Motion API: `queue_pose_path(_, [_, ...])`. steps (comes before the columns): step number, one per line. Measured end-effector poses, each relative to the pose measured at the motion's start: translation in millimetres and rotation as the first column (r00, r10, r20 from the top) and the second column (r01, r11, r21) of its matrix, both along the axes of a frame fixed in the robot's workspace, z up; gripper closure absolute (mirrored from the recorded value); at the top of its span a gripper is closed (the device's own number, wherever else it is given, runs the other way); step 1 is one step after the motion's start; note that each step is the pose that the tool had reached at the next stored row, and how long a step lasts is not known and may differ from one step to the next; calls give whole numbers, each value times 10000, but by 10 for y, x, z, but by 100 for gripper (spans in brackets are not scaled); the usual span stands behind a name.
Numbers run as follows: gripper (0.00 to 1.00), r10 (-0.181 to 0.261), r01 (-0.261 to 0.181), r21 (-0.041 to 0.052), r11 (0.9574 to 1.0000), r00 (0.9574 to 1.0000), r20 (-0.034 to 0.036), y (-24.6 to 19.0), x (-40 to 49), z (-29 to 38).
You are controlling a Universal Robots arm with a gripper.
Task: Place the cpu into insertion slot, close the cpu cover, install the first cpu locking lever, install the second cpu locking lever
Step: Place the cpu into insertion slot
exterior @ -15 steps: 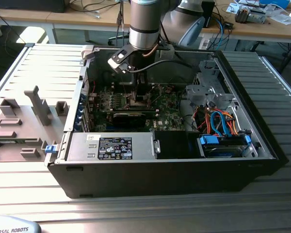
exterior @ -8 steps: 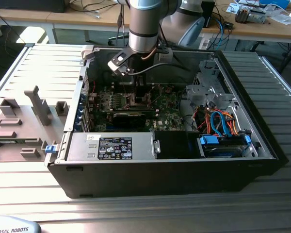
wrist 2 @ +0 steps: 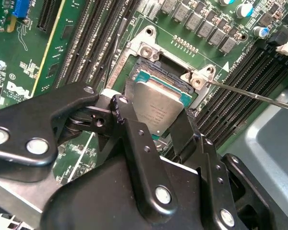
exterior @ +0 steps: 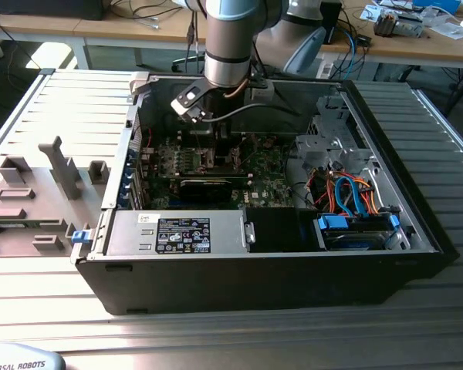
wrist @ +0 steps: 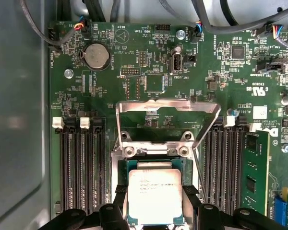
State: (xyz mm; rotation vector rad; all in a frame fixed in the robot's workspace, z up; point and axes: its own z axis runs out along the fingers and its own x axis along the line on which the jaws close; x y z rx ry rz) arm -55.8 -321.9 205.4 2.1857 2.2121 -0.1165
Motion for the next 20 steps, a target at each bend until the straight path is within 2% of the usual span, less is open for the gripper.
queue_pose_path(9, [46,-11,11,-2,10000,10000,-1,0,-26,-56])
queue_pose_path(14, [46,-29,29,-1,10000,10000,0,0,-26,-61])
queue_pose_path(20, [46,-128,128,3,9999,9999,15,1,-26,-38])
